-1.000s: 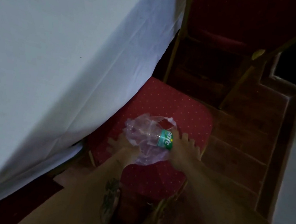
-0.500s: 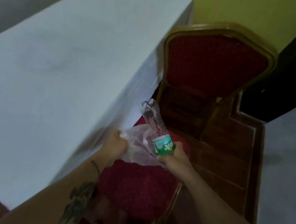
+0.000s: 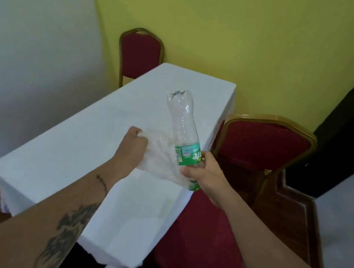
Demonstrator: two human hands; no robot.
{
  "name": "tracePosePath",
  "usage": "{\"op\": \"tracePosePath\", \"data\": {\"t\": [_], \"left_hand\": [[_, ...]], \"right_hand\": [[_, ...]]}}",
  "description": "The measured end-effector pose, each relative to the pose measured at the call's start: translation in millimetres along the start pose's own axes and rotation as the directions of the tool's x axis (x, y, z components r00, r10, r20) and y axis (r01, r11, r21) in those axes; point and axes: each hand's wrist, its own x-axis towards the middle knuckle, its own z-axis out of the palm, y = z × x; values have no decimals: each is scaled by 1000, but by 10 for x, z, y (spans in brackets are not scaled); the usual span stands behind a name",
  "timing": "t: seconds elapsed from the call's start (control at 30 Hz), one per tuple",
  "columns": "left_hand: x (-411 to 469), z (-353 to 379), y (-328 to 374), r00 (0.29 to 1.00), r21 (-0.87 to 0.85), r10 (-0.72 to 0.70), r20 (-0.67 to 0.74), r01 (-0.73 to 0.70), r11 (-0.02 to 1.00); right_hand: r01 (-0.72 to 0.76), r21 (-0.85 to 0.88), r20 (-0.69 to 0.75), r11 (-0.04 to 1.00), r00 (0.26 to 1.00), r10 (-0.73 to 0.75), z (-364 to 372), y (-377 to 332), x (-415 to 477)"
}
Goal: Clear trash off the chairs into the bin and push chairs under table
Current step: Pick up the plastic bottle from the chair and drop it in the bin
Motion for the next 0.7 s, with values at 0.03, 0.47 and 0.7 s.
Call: {"op": "tracePosePath", "data": {"t": [0.03,0.47,0.7], "left_hand": [[3,-235,5,1000,-16,-9,4,9,1000],[-299,-3184,-1304,927,-105,-338,-165,324,940],[-639,-3622,-2725,758,-187,-574,-309,544,818]], "right_hand": [[15,-13,5,1000,1000,-15,220,-114,-40],[-90,-223,331,971,930,163,3264,-508,-363],[-136,-457,394,879,855,337,4189,267,-500]]}}
